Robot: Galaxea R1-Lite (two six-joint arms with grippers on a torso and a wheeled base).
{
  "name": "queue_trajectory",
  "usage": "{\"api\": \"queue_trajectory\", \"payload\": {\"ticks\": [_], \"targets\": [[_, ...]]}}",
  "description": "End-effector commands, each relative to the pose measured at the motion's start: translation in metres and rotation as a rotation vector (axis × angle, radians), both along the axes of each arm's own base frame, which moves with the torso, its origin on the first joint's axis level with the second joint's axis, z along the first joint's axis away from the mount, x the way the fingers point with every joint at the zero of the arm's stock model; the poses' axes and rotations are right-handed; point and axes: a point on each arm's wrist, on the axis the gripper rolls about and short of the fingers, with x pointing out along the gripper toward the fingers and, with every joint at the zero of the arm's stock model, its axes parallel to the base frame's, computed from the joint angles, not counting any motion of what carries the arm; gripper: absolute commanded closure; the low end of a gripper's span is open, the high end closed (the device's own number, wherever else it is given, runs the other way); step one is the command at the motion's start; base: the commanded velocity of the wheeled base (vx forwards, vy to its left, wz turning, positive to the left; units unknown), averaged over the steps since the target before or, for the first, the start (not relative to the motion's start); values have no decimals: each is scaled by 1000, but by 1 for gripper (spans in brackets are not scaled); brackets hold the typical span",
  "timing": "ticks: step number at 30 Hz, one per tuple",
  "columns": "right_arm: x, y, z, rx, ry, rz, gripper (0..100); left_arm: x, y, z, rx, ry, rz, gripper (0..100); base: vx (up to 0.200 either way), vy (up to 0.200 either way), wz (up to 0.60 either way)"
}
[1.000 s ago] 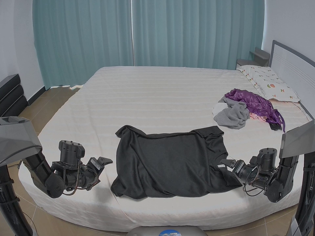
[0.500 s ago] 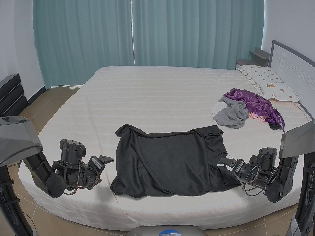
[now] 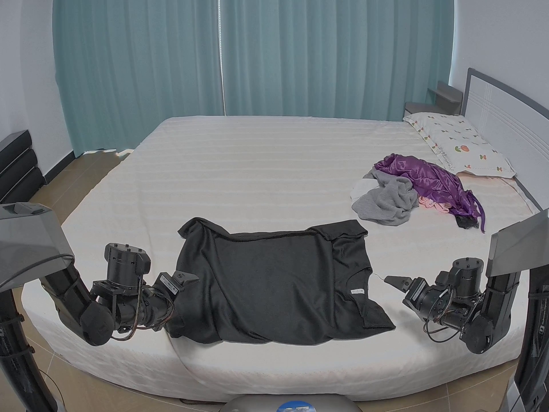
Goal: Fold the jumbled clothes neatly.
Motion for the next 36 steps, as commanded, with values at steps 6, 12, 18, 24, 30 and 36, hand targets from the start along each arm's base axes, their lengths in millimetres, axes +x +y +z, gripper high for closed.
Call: {"api": "queue_trajectory", "payload": {"ticks": [6,12,18,24,30,36], "targets": [[-1,2,-1,-1,4,8,0,1,1,0,1,-3,3,0,0,0,0],[-2,3,-3,-4,9,12,0,-1,2,-2,17,5,8,0,0,0,0],[-2,3,-6,-8,19,13,0,-6,5,-6,70,19,-16,0,0,0,0],[-2,4,-8,-10,22,17,0,-14,8,-16,189,37,-52,0,0,0,0],[-2,5,-10,-12,29,18,0,-18,7,-29,256,80,-68,0,0,0,0],[-2,5,-10,-12,31,18,0,-25,9,-32,283,108,-92,0,0,0,0]]}}
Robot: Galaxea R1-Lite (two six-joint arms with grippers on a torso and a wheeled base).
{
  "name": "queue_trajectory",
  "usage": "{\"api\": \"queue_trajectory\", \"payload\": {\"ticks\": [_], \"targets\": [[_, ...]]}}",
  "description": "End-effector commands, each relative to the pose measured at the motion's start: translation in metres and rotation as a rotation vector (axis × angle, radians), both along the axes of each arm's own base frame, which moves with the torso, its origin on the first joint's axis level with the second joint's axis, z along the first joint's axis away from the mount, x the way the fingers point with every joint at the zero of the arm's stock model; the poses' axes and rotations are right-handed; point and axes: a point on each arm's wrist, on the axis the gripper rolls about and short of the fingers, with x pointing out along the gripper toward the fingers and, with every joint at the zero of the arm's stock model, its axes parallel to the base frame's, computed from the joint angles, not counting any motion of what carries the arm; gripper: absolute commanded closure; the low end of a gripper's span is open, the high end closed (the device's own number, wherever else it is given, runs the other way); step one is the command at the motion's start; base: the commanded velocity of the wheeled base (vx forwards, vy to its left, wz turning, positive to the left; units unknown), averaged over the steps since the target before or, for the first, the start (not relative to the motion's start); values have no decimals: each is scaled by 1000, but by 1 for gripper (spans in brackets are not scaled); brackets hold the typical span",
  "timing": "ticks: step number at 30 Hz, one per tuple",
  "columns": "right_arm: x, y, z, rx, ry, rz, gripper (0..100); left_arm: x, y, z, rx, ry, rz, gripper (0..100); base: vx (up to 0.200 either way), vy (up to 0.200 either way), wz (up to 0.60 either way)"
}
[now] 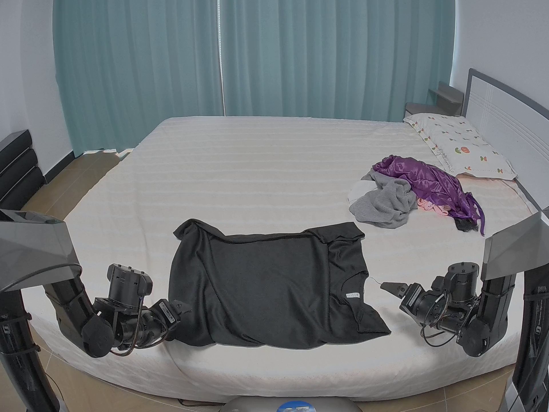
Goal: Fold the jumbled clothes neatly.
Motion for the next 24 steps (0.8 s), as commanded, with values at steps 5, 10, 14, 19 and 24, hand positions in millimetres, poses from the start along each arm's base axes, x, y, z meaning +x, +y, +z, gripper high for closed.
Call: {"api": "queue_trajectory", "payload": {"ticks": [5,10,14,19,24], "targets": [[0,0,-1,0,3,1,0,-6,2,-7,33,57,-17,0,0,0,0],[0,0,-1,0,3,1,0,-7,2,-8,35,64,-18,0,0,0,0],[0,0,-1,0,3,1,0,-7,5,-12,64,89,-1,0,0,0,0],[0,0,-1,0,5,1,0,-7,5,-15,71,97,2,0,0,0,0],[0,0,-1,0,5,1,0,-2,14,-17,65,96,39,0,0,0,0]]}}
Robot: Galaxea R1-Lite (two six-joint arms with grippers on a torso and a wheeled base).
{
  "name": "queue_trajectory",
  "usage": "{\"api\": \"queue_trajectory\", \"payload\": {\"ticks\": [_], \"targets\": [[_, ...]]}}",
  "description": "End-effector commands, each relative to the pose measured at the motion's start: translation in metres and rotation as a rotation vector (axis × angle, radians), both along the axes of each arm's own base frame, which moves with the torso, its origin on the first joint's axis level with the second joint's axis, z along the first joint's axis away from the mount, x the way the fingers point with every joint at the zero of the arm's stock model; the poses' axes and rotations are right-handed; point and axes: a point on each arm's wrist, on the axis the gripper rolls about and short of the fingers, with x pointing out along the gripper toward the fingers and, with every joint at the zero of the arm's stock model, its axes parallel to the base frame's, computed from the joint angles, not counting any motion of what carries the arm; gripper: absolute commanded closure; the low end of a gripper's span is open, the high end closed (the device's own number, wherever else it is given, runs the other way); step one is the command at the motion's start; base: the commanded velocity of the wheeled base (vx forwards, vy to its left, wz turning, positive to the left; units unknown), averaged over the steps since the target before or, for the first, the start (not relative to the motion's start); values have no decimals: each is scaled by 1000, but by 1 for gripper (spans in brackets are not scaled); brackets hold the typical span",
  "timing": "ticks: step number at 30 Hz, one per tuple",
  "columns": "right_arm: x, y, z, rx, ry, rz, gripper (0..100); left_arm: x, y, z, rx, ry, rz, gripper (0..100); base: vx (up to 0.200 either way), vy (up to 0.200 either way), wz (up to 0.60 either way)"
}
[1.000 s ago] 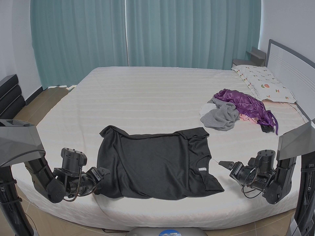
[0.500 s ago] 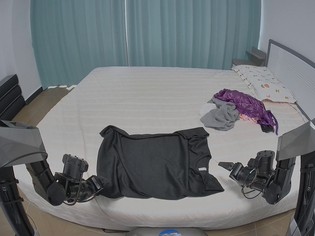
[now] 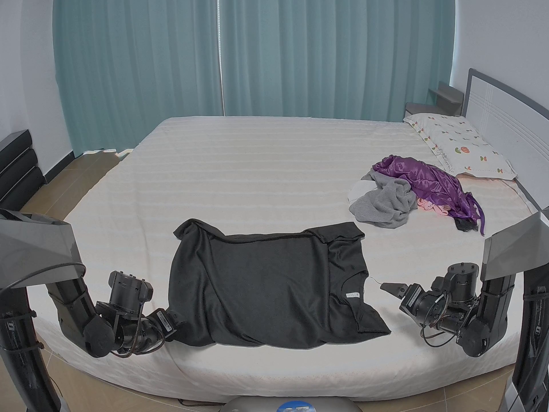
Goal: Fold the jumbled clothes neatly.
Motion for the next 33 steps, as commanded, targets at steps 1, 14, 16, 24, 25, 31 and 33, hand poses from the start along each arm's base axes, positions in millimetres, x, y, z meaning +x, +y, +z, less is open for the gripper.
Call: {"api": "queue_trajectory", "payload": {"ticks": [1,14,16,24,25,31,33], "targets": [[0,0,0,0,1,0,0,4,6,-3,-3,3,28,0,0,0,0],[0,1,-1,2,3,3,0,15,11,-11,-3,6,53,0,0,0,0],[0,1,-1,3,1,4,0,19,10,-11,0,-2,57,0,0,0,0],[0,1,-2,1,7,4,0,18,10,-12,15,-1,65,100,0,0,0],[0,1,-2,1,7,4,0,18,11,-11,22,-2,71,100,0,0,0],[0,1,-2,1,7,4,0,14,11,7,62,-64,96,100,0,0,0],[0,1,-2,1,7,4,0,10,10,15,59,-84,94,100,0,0,0]]}}
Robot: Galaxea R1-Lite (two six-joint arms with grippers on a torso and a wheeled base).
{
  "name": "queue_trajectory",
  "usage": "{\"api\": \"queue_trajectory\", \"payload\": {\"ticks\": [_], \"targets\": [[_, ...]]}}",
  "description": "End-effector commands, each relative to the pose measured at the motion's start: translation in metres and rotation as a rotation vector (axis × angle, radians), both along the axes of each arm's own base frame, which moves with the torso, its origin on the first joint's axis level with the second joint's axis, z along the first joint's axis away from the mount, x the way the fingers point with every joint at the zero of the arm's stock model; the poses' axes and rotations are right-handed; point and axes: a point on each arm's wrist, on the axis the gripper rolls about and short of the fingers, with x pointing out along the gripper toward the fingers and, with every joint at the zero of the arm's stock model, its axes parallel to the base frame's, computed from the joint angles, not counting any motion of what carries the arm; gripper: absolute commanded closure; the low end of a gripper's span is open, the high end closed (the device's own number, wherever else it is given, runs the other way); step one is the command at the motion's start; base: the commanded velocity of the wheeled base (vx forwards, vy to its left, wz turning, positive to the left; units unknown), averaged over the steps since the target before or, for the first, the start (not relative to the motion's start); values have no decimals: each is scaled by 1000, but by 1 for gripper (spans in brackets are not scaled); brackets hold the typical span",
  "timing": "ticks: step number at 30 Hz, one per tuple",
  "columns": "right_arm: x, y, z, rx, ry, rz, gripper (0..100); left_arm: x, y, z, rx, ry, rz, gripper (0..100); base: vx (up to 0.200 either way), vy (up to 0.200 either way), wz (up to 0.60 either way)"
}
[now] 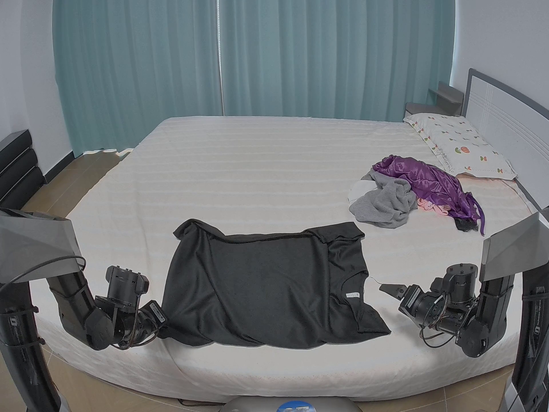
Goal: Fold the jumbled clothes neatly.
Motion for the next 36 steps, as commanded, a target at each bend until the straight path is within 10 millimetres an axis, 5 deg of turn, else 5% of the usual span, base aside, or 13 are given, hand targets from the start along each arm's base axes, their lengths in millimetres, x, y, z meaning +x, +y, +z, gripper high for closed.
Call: {"api": "queue_trajectory", "payload": {"ticks": [1,16,17,26,36], "targets": [[0,0,0,0,1,0,0,-6,-3,21,3,-63,-11,100,0,0,0],[-1,13,-5,-11,5,38,0,-23,-2,26,162,-57,-65,100,0,0,0],[-1,14,-6,-12,8,41,0,-23,-2,25,163,-52,-66,0,0,0,0],[9,23,-12,-42,-18,79,0,-11,7,23,135,-67,-26,0,0,0,0],[37,46,-27,-217,-66,210,0,3,18,25,-129,-89,-32,0,0,0,0]]}}
